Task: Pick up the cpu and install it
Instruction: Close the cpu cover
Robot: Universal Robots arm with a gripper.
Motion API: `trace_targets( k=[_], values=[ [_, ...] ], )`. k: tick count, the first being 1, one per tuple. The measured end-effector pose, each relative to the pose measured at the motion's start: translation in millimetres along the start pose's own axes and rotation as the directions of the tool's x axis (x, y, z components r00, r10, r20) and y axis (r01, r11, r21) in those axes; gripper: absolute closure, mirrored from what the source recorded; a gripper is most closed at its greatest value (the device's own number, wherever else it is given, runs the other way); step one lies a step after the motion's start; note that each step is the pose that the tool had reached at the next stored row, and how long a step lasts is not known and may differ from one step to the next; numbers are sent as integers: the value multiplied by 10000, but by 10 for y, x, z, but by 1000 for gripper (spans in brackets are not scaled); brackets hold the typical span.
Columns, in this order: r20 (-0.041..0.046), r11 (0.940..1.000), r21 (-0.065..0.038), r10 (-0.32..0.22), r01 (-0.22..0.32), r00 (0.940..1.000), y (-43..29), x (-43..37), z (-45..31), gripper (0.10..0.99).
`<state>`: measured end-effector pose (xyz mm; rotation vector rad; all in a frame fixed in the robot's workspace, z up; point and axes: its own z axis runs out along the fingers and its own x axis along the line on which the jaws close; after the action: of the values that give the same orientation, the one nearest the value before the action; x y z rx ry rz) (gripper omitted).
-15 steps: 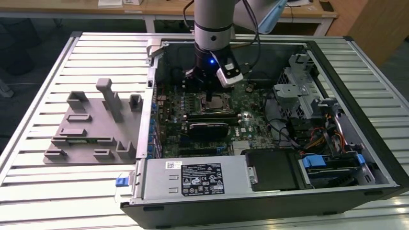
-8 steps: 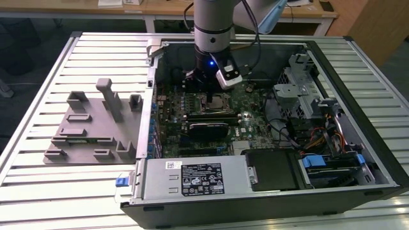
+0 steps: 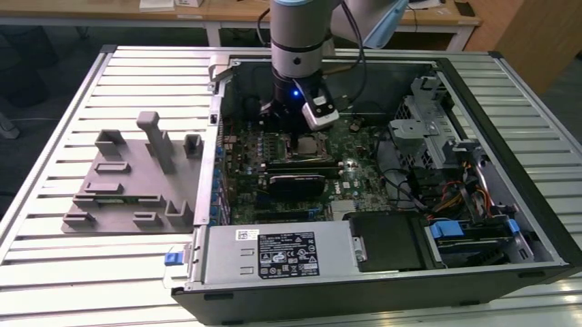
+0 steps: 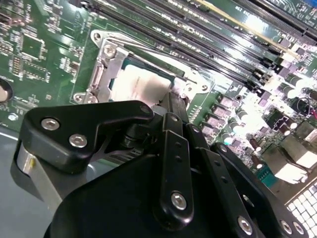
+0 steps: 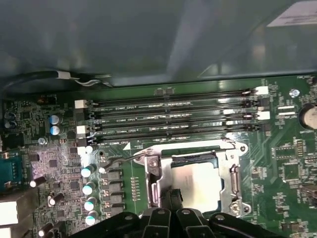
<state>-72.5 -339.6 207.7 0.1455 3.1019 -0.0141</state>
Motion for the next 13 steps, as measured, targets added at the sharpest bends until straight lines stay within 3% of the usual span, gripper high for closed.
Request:
trace_targets(
  k=[13],
  values=[
    [0,10000,-1,0,0,10000,0,18,75,980]
  ],
)
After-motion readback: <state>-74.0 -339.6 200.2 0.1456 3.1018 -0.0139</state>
